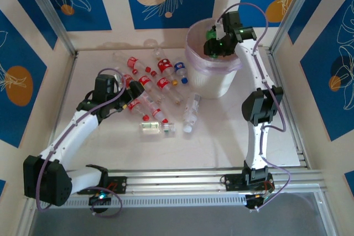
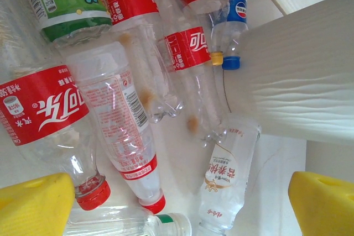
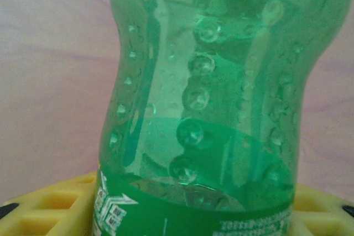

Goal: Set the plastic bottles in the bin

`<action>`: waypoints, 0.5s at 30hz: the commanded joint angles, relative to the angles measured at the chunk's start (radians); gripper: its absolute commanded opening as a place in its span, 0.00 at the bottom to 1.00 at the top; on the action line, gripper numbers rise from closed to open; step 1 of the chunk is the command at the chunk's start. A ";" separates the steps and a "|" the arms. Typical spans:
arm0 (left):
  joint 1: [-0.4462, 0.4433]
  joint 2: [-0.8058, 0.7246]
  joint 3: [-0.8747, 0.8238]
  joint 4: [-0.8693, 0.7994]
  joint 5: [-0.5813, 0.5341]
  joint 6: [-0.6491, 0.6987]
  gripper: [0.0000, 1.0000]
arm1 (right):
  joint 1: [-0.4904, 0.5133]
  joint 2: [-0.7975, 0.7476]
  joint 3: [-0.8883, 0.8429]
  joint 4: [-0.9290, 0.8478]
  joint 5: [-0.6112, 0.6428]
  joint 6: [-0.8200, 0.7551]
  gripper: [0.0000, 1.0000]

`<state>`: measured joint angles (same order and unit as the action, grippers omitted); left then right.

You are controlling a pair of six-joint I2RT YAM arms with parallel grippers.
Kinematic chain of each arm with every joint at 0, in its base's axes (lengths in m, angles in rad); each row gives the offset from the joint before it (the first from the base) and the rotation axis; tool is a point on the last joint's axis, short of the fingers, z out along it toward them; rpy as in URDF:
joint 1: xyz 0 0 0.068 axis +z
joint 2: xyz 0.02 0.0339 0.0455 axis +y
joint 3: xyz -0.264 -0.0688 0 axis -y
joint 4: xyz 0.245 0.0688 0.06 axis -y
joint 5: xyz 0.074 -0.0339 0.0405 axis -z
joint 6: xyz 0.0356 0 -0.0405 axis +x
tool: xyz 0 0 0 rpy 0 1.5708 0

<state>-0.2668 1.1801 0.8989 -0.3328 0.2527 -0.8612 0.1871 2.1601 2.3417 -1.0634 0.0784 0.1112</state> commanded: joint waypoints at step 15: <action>-0.009 0.006 -0.032 -0.034 -0.025 0.025 0.99 | -0.010 0.105 -0.065 0.038 -0.023 -0.035 0.68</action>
<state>-0.2668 1.1801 0.8791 -0.3393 0.2485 -0.8570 0.1825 2.2501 2.2894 -1.0496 0.0784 0.0830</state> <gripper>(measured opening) 0.993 0.679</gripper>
